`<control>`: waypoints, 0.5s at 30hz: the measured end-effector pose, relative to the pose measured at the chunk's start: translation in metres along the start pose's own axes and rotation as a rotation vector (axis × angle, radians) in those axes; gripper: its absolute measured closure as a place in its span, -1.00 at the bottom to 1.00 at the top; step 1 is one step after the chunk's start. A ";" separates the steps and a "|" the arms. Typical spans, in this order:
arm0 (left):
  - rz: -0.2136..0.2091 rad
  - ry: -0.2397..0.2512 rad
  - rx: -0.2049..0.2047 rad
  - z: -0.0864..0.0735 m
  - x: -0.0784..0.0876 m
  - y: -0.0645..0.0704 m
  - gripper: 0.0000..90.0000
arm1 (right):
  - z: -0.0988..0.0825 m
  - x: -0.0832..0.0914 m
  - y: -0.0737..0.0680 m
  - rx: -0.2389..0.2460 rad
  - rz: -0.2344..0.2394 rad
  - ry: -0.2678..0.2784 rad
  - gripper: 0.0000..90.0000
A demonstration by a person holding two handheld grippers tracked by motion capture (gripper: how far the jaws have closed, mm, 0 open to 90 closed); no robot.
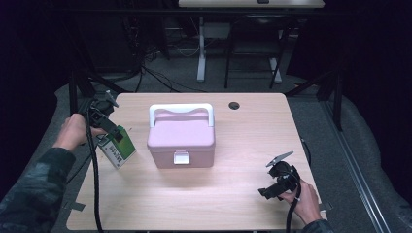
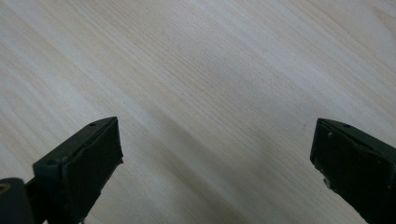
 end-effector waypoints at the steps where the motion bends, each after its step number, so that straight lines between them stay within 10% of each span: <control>1: 0.000 0.000 0.000 0.000 0.000 0.000 -1.00 | 0.000 0.000 0.000 0.001 -0.001 0.001 -0.97; 15: 0.090 0.098 -0.033 -0.006 0.027 0.009 -1.00 | 0.001 0.002 0.001 -0.008 0.002 0.011 -0.97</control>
Point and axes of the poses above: each handheld gripper's, and its own axes: x roughly backward along the jaws, z roughly out of its top, y roughly to its right, the point moved 4 cm from there along -x, roughly forward along the jaws, and after that the axes turned 11 degrees about -x, right-handed, at the moved point
